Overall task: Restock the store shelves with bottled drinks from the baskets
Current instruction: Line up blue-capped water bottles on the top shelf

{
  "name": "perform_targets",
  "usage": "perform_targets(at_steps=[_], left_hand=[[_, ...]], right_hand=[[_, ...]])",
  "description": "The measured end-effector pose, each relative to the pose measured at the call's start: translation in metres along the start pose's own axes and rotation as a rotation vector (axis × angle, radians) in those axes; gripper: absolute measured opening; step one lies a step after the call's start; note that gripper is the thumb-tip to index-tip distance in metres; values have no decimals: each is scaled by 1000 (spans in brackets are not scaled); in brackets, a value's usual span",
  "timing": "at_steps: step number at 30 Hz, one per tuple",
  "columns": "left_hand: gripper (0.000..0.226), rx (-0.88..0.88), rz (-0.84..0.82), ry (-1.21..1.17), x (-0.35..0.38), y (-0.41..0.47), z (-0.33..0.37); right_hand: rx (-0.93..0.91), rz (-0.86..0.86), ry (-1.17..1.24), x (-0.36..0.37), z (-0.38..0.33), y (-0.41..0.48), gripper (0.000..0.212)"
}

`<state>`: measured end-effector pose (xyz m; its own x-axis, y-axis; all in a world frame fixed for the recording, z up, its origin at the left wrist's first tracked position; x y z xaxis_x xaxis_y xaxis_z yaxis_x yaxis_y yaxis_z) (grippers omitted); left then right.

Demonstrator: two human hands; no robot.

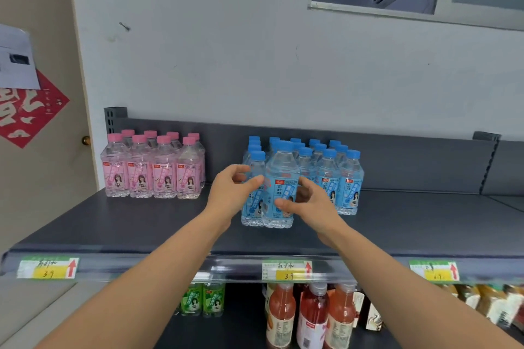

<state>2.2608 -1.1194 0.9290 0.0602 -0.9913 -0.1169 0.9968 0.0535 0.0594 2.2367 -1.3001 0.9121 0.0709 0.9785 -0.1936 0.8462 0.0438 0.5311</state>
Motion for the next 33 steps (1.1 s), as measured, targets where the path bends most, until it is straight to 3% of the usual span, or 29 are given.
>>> perform_targets(at_steps=[3,6,8,15,23,33], left_hand=[[46,-23,114,219,-6,11,-9],[73,-108,35,392,-4,15,-17],[80,-110,-28,440,1,13,-18],[71,-116,-211,379,10,29,-27],[54,-69,-137,332,10,37,-32],[53,-28,-127,348,10,36,-36]], right_hand=[[60,42,-52,-12,16,2,61],[123,53,-83,-17,34,5,70],[141,52,-78,-15,42,8,68],[128,77,-89,-7,45,17,67],[60,162,-275,-1,48,19,62],[56,160,-456,4,42,15,62]])
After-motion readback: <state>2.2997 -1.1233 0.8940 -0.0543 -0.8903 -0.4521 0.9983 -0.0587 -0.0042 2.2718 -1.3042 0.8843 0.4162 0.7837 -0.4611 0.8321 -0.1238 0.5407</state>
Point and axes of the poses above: each hand's wrist, its own y-axis towards the middle knuckle, its own x-axis out of the palm, z = x × y, the point moved 3 cm from there along y, towards the middle knuckle, and after that the axes turned 15 degrees about -x, right-handed, at the moved point
